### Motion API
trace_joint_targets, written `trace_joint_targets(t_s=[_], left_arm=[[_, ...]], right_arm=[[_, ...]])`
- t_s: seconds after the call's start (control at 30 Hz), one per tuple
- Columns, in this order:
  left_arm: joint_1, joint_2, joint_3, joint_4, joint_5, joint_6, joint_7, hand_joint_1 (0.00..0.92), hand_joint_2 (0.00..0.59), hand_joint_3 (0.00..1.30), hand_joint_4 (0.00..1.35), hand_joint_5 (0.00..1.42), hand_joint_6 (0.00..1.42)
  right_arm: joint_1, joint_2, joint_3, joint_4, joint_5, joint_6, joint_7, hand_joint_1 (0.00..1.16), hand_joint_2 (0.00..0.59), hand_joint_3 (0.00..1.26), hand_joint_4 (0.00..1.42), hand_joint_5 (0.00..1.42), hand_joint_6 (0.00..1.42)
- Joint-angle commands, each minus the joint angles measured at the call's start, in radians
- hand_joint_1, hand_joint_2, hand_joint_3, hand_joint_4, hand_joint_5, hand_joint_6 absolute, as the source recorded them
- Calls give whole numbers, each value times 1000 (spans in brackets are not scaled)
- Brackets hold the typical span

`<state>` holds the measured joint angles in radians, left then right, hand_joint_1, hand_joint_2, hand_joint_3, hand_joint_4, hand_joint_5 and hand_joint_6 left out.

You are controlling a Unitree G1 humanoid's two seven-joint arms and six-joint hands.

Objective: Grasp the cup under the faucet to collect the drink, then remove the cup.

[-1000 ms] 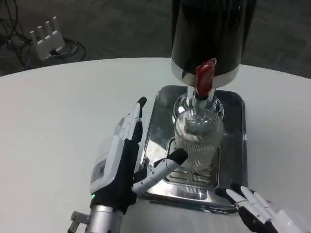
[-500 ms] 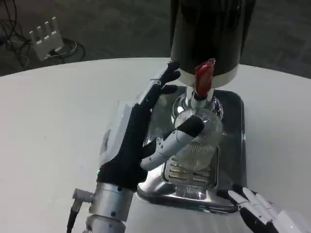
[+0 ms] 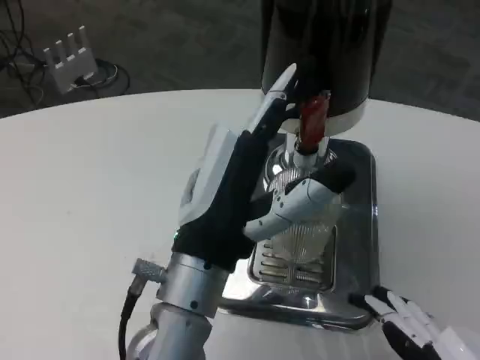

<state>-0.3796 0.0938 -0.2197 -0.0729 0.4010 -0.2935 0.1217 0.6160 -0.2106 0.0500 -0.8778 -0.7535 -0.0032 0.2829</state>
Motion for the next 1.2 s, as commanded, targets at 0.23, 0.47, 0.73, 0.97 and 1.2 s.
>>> trace_joint_targets(t_s=[0.23, 0.47, 0.73, 0.97, 1.2], left_arm=[[-47, -12, -1, -48, 12, 33, -34, 0, 44, 124, 151, 269, 195], [-82, -30, -13, -42, 17, 47, -42, 0, 43, 124, 151, 269, 206], [-139, -30, -47, 38, 19, 20, -53, 0, 43, 132, 151, 269, 211], [-174, -20, -77, 69, 29, 4, -75, 0, 42, 134, 149, 269, 213], [-163, 4, -91, 54, 64, -1, -76, 0, 40, 134, 140, 260, 207]], right_arm=[[19, 0, 4, 6, 10, -10, -13, 448, 478, 114, 11, 0, 0], [35, -3, -1, 2, 22, -18, -24, 448, 478, 114, 11, 0, 0], [36, -2, 6, -1, 25, -20, -29, 448, 478, 114, 11, 0, 0], [43, -4, -2, -11, 35, -23, -29, 449, 478, 114, 17, 0, 0], [44, -2, -2, -10, 44, -29, -33, 450, 478, 114, 19, 0, 0]])
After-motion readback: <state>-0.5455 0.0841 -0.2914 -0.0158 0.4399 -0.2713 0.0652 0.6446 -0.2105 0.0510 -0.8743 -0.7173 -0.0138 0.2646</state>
